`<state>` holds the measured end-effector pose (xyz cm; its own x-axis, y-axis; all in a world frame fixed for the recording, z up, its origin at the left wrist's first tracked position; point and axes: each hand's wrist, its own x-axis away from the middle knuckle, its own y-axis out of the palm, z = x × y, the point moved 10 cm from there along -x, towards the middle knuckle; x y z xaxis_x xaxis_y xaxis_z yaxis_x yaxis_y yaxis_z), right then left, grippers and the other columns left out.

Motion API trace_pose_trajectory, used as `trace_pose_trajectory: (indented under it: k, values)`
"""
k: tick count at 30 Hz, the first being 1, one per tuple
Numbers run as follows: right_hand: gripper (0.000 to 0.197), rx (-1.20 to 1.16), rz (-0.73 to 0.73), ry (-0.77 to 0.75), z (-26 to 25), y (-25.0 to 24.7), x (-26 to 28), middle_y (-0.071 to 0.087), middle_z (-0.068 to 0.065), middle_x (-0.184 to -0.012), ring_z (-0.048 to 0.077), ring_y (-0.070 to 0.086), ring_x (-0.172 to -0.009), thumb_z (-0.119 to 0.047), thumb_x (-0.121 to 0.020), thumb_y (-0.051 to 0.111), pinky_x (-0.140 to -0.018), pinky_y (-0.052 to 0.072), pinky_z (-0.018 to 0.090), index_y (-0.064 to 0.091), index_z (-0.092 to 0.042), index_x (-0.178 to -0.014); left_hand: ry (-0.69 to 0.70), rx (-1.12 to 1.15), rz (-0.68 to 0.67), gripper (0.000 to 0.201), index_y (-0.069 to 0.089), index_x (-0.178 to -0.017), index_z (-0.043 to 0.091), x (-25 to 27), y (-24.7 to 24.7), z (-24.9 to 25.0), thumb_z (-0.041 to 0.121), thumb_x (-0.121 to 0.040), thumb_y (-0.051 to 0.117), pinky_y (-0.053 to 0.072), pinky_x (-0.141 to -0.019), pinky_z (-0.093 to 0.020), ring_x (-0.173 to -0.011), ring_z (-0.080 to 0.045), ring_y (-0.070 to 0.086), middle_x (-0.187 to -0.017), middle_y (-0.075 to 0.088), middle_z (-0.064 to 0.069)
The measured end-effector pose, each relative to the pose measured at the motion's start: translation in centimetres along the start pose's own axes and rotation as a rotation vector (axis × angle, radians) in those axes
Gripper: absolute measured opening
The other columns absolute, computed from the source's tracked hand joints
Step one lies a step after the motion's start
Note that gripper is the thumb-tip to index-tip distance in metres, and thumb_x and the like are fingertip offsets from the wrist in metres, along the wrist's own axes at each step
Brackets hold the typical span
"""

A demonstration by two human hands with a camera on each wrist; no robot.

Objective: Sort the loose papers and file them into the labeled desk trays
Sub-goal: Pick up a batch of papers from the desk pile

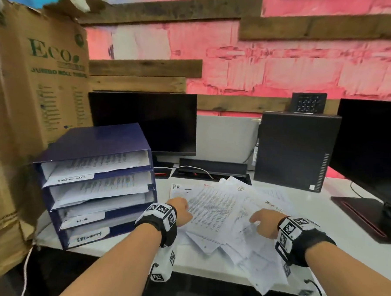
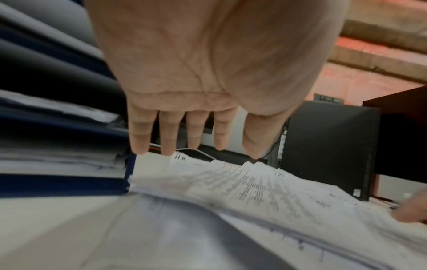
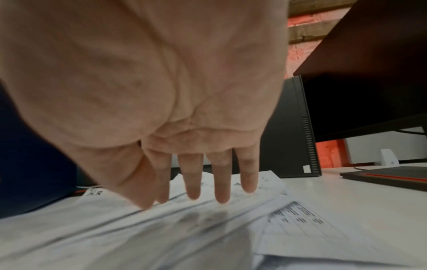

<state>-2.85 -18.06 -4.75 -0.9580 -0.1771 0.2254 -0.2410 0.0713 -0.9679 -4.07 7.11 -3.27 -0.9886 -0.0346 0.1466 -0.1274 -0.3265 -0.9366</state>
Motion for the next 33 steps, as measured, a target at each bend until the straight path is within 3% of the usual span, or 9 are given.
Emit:
trace_pose_trajectory:
  k: [5,10,12,14,17,20,22,29,33]
  values:
    - [0.043,0.034,-0.169,-0.071,1.6,2.7,0.3,0.045,-0.001,-0.145,0.018,0.040,-0.134,-0.013,-0.095,0.040,-0.109,0.028,0.026,0.051,-0.018,-0.136,-0.208,0.127,-0.042,0.062,0.036,-0.139,0.013,-3.1,3.6,-2.8,0.048,-0.090,0.049,0.044,-0.099,-0.035,-0.119,-0.027,0.052,-0.137,0.049,-0.010]
    - [0.033,-0.047,-0.172,-0.091,2.7,2.4,-1.0,0.061,-0.004,-0.127,0.016,0.054,-0.118,-0.030,-0.095,0.046,-0.103,0.039,0.026,0.066,-0.020,-0.120,-0.368,0.263,0.013,0.093,0.016,-0.148,0.009,-5.4,4.9,-5.1,0.065,-0.083,0.049,0.038,-0.107,-0.040,-0.130,-0.034,0.044,-0.148,0.038,-0.015]
    - [0.032,-0.059,-0.161,-0.095,3.2,2.5,-1.7,0.066,-0.005,-0.120,0.013,0.057,-0.112,-0.036,-0.093,0.050,-0.100,0.042,0.026,0.069,-0.021,-0.114,-0.396,0.318,0.043,0.097,0.020,-0.146,0.003,-5.9,5.1,-5.4,0.063,-0.080,0.058,0.043,-0.100,-0.035,-0.124,-0.033,0.049,-0.143,0.043,-0.017]
    - [0.028,-0.103,-0.131,-0.104,3.3,2.2,-2.2,0.068,-0.009,-0.113,0.010,0.059,-0.107,-0.036,-0.091,0.054,-0.095,0.043,0.021,0.073,-0.022,-0.107,-0.397,0.336,0.076,0.089,0.035,-0.138,0.001,-6.3,4.8,-5.6,0.053,-0.075,0.070,0.049,-0.089,-0.031,-0.109,-0.031,0.058,-0.130,0.055,-0.016]
    - [0.022,-0.155,-0.135,-0.091,3.4,1.9,-2.7,0.069,-0.016,-0.096,0.006,0.060,-0.095,-0.027,-0.089,0.055,-0.086,0.044,0.017,0.074,-0.025,-0.100,-0.328,0.390,0.131,0.048,0.060,-0.113,0.003,-7.0,3.9,-5.1,0.029,-0.076,0.077,0.053,-0.078,-0.029,-0.087,-0.027,0.063,-0.104,0.067,-0.012]
    - [0.017,-0.200,-0.152,-0.046,3.5,1.7,-3.4,0.060,-0.015,-0.068,0.009,0.060,-0.071,-0.021,-0.088,0.053,-0.065,0.048,0.018,0.070,-0.025,-0.086,-0.231,0.445,0.149,0.024,0.068,-0.103,0.008,-7.3,3.3,-4.0,0.017,-0.080,0.071,0.052,-0.075,-0.028,-0.084,-0.026,0.064,-0.094,0.068,-0.007]
    - [0.014,-0.235,-0.132,0.005,3.9,1.7,-4.0,0.063,-0.006,-0.071,0.009,0.058,-0.062,-0.018,-0.088,0.053,-0.055,0.047,0.018,0.066,-0.015,-0.084,-0.175,0.508,0.171,0.023,0.070,-0.102,0.011,-7.3,3.0,-3.4,0.017,-0.080,0.071,0.054,-0.081,-0.032,-0.088,-0.026,0.065,-0.097,0.071,-0.007]
    - [0.056,-0.801,-0.099,0.166,5.0,2.5,-4.6,0.069,0.015,-0.100,0.028,0.070,-0.085,-0.048,-0.088,0.059,-0.079,0.058,0.043,0.048,0.002,-0.110,-0.032,0.785,0.243,0.023,0.070,-0.100,0.012,-5.6,1.7,-2.4,0.009,-0.078,0.075,0.054,-0.075,-0.031,-0.088,-0.025,0.067,-0.093,0.070,-0.009]
    - [0.040,-1.011,0.002,0.142,5.0,1.3,-4.5,0.066,0.014,-0.102,0.030,0.067,-0.096,-0.037,-0.083,0.069,-0.084,0.056,0.046,0.046,-0.007,-0.096,-0.026,0.955,0.231,0.028,0.069,-0.105,0.011,-5.5,1.6,-2.3,0.008,-0.078,0.076,0.057,-0.082,-0.043,-0.090,-0.027,0.069,-0.098,0.072,-0.011]
